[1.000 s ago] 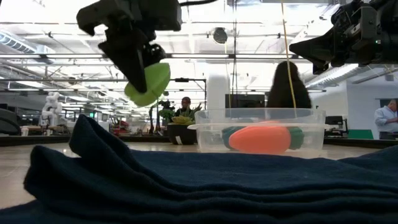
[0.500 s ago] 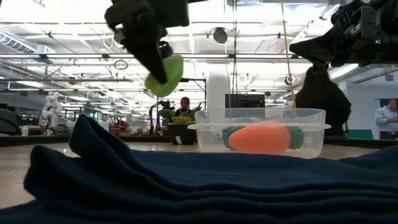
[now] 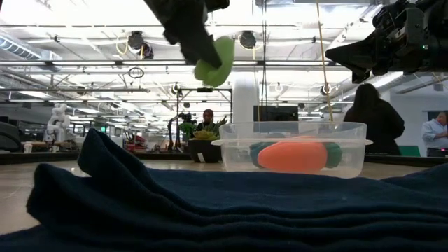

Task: Pick and placing Produce into tupperware
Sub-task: Put the green starfruit into the transparent container

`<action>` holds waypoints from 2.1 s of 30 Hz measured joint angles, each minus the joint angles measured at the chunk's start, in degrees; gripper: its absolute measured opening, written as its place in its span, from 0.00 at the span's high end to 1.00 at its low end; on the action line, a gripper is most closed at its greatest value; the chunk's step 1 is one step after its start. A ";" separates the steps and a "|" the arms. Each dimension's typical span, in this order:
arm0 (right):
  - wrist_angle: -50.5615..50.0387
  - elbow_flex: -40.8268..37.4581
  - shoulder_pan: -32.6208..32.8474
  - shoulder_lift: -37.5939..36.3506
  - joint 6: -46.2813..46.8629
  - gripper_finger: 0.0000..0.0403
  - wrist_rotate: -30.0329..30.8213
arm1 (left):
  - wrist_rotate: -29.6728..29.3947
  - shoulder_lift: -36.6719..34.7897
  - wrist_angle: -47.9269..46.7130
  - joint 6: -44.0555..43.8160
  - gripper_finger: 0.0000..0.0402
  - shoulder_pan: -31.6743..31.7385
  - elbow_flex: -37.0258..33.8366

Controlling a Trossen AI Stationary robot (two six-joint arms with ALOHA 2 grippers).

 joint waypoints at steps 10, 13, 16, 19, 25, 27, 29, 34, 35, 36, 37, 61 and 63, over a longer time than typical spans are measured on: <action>0.40 0.00 0.02 0.20 -0.02 1.00 0.03 | 1.87 2.99 0.52 3.50 0.40 0.98 5.86; 0.42 0.00 0.02 0.32 -0.02 1.00 0.03 | 2.75 5.28 0.17 4.21 0.40 1.00 7.94; 0.58 -0.01 0.00 0.53 -0.04 1.00 0.06 | 2.98 8.45 -0.42 5.80 0.40 1.05 10.53; 0.69 -0.01 0.00 0.74 -0.11 1.00 0.06 | 4.49 11.37 -0.34 7.07 0.40 1.05 13.20; 0.68 0.00 0.00 0.74 -0.07 1.00 0.06 | 9.77 14.87 -0.21 6.82 0.40 1.02 15.25; 0.68 0.00 0.00 0.72 -0.07 1.00 0.05 | 10.61 15.86 -0.49 5.54 0.40 0.71 15.25; 0.68 0.00 0.02 0.72 -0.07 1.00 0.03 | 10.80 16.86 -0.58 4.73 0.40 0.24 15.25; 0.66 -0.01 0.02 0.73 -0.07 1.00 0.04 | 10.94 19.53 -0.38 4.71 0.40 -0.99 15.23; 0.65 0.00 0.00 0.74 -0.06 1.00 0.03 | 10.98 19.61 -0.43 4.67 0.40 -1.09 15.23; 0.63 0.00 0.00 0.72 -0.04 1.00 0.03 | 10.97 19.60 -0.49 4.47 0.40 -1.18 15.23; 0.62 -0.02 0.00 0.72 -0.04 1.00 0.03 | 10.98 19.53 -0.28 4.35 0.40 -1.31 15.23; 0.13 -0.02 0.00 0.76 1.49 1.00 0.03 | 10.95 21.89 -0.22 5.44 0.40 -0.65 15.18; 0.13 -0.01 0.01 0.76 1.49 1.00 0.03 | 10.91 22.28 -0.85 5.64 0.40 -0.31 15.10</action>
